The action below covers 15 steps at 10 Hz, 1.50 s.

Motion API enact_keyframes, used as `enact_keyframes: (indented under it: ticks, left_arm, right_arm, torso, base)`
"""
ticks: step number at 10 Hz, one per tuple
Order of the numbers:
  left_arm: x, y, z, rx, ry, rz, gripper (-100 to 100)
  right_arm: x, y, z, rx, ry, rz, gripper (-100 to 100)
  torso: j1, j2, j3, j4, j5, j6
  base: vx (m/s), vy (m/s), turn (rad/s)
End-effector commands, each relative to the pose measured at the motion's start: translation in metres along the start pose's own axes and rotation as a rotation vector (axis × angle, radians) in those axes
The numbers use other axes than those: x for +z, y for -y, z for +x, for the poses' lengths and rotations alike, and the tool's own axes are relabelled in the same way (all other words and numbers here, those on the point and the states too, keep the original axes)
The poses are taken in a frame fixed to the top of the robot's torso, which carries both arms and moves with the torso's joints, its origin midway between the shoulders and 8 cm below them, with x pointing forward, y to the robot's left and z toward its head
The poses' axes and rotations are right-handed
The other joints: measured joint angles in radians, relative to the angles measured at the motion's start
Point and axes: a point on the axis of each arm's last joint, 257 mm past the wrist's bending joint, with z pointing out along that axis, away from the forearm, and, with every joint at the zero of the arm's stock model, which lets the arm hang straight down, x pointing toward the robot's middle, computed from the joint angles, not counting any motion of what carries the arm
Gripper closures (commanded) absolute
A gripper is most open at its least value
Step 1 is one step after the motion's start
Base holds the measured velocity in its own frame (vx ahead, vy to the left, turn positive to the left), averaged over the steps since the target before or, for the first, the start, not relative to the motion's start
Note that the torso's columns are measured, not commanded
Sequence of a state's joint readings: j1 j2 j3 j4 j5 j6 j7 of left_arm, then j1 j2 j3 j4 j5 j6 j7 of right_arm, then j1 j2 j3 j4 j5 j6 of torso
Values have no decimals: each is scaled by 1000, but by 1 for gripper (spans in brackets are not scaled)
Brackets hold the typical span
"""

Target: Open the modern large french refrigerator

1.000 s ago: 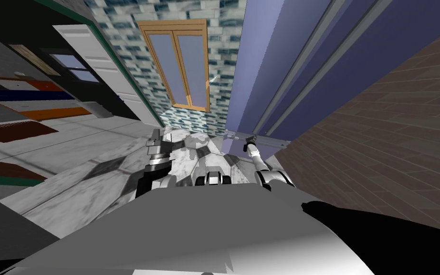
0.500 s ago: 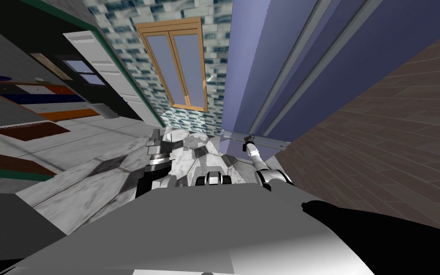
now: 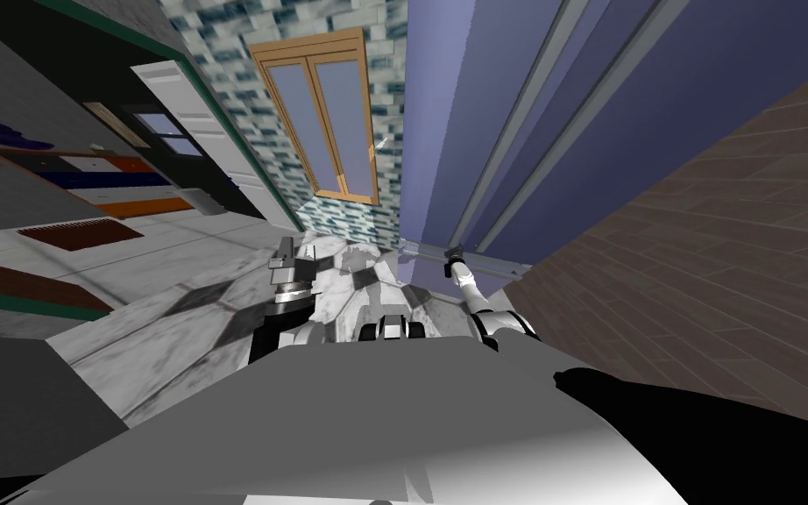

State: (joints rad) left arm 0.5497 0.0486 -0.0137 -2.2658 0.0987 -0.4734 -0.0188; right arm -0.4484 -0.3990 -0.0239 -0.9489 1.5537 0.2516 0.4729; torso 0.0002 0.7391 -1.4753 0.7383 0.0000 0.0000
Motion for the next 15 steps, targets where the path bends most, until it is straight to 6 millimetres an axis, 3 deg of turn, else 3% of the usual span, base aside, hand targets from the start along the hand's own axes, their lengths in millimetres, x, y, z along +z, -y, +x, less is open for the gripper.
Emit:
enact_keyframes:
  ticks: [1, 3, 4, 7, 12, 14, 15]
  left_arm:
    - [0, 0, 0, 0, 0, 0, 0]
    - [0, 0, 0, 0, 0, 0, 0]
    - [0, 0, 0, 0, 0, 0, 0]
    - [0, 0, 0, -1, 0, 0, 0]
    - [0, 0, 0, -1, 0, 0, 0]
    - [0, 0, 0, -1, 0, 0, 0]
    - [0, 0, 0, -1, 0, 0, 0]
  right_arm:
    - [0, -3, -5, 6, 11, -11, -100]
    - [1, -3, -4, 9, 11, -13, -100]
    - [1, -2, -4, 10, 11, -13, 100]
    - [3, 11, 10, 13, -27, 20, 100]
    - [7, 49, 46, 24, -122, 111, 100]
    - [7, 49, 46, 24, -122, 111, 100]
    - [7, 64, 61, 29, -161, 146, 100]
  torso:
    - [1, -2, -1, 0, 0, 0]
    - [5, -5, -3, -1, 2, 0]
    - [4, -2, -2, -1, 1, 0]
    - [12, 8, 5, 3, 4, 1]
    - [9, 3, 2, 6, 6, -4]
    - [4, 4, 3, 8, 6, -7]
    - [-1, 1, 1, 9, 6, -8]
  base:
    - [19, -94, 16]
    - [70, -59, 15]
    - [5, -4, 13]
    - [-25, 180, -93]
    - [-36, 300, -121]
    - [-46, 144, -27]
    - [-19, 192, -92]
